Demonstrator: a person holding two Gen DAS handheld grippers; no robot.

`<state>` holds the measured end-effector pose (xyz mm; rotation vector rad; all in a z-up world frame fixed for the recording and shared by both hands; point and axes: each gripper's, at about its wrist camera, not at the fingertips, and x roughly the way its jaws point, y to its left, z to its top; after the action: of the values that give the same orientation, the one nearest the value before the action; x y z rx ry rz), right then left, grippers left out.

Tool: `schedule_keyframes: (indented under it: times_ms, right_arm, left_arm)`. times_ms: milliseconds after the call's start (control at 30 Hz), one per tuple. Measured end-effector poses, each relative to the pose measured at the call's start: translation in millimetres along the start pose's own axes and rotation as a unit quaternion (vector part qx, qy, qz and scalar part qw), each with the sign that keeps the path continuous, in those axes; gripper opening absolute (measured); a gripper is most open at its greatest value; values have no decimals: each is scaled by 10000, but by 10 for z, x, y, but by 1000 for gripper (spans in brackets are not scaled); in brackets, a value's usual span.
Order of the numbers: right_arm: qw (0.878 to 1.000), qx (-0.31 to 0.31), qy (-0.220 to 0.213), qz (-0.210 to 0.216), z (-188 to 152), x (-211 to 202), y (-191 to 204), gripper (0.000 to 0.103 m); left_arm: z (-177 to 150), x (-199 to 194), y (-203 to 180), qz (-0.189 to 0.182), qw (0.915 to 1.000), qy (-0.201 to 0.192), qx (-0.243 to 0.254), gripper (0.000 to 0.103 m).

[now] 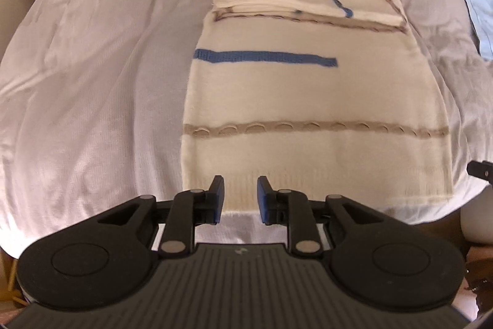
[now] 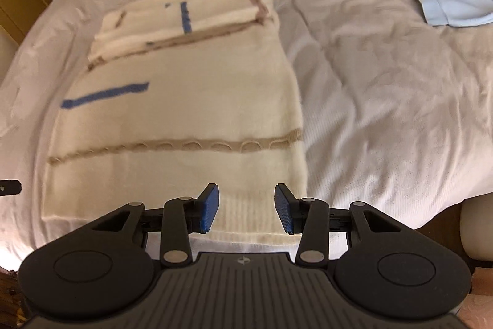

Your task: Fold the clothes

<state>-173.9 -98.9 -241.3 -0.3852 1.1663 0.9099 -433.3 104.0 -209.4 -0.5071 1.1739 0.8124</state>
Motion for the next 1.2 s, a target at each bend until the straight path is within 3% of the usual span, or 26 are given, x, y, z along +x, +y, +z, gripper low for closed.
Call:
schedule_keyframes:
  times_ms: [400,933,1200]
  right_arm:
    - [9998,-15,-17,218,-46,-178,-36,43]
    - [9989,-43,426,192,-210,-45,-84,45]
    - [9985,-203,501,110,-336,50,-88,47]
  left_arm:
    - [-111,-189,-198,34,9999,100,89,22]
    - [-373,147,-224,143,9980,615,29,25]
    - [-619,279,-193,199,9982,352,432,26]
